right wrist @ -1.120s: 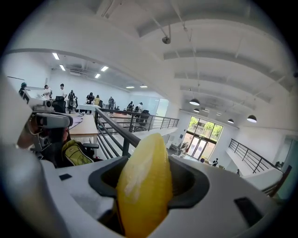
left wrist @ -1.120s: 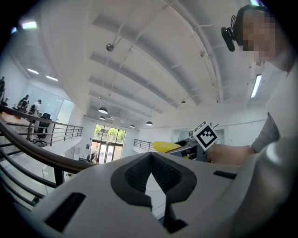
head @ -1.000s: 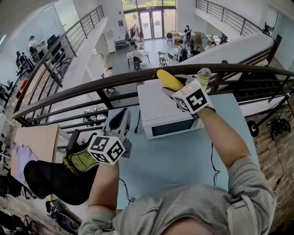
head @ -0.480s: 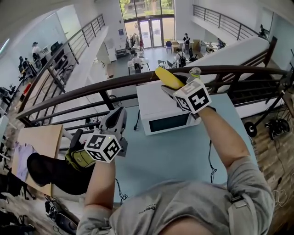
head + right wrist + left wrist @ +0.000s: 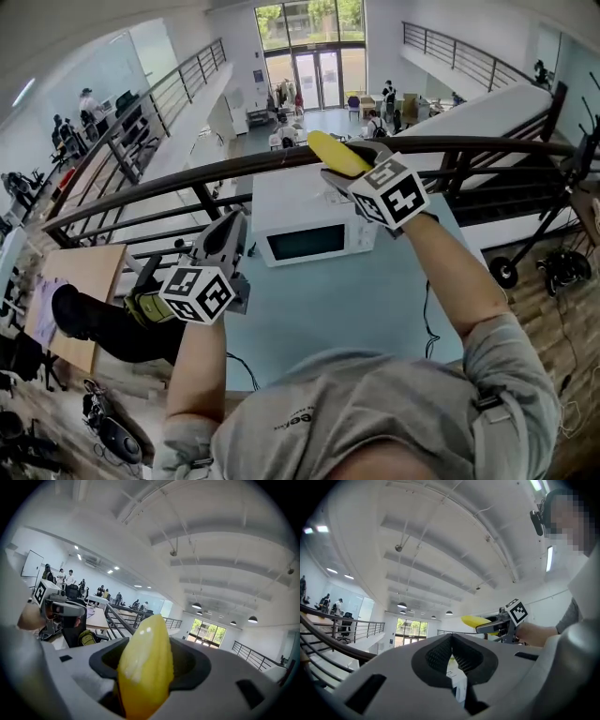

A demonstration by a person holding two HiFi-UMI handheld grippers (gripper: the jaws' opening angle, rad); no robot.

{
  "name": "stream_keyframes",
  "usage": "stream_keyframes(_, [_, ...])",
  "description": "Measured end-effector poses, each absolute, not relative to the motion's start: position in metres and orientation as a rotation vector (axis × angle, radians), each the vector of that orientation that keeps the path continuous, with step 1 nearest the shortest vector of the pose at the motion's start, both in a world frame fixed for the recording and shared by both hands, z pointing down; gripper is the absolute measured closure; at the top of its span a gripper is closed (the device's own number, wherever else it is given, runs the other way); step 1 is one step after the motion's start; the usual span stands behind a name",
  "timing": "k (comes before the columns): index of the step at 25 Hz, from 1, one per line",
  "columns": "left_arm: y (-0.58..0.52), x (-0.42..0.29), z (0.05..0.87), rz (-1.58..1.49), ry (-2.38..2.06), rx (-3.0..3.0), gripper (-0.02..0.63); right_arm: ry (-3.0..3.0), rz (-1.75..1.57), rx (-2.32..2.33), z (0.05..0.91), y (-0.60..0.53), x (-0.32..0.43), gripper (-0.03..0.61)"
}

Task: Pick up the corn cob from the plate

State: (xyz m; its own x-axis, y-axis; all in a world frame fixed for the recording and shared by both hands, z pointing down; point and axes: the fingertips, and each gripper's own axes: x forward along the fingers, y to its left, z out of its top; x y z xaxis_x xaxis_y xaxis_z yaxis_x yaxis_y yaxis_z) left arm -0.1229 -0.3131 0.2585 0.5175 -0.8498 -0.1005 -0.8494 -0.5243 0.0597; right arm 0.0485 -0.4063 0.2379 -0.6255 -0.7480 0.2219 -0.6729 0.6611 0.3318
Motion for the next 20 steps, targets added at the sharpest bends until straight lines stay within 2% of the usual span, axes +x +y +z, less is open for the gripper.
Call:
stream_keyframes(7, [-0.275, -0.07, 0.26, -0.105, -1.561, 2.731, 0.595, -2.601, -0.338, 1.101, 0.226, -0.365, 0.104, 0.308])
stream_keyframes(20, [-0.232, -0.033, 0.3, -0.024, -1.557, 2.654, 0.595, -2.644, -0.245, 1.061, 0.263, -0.314, 0.161, 0.308])
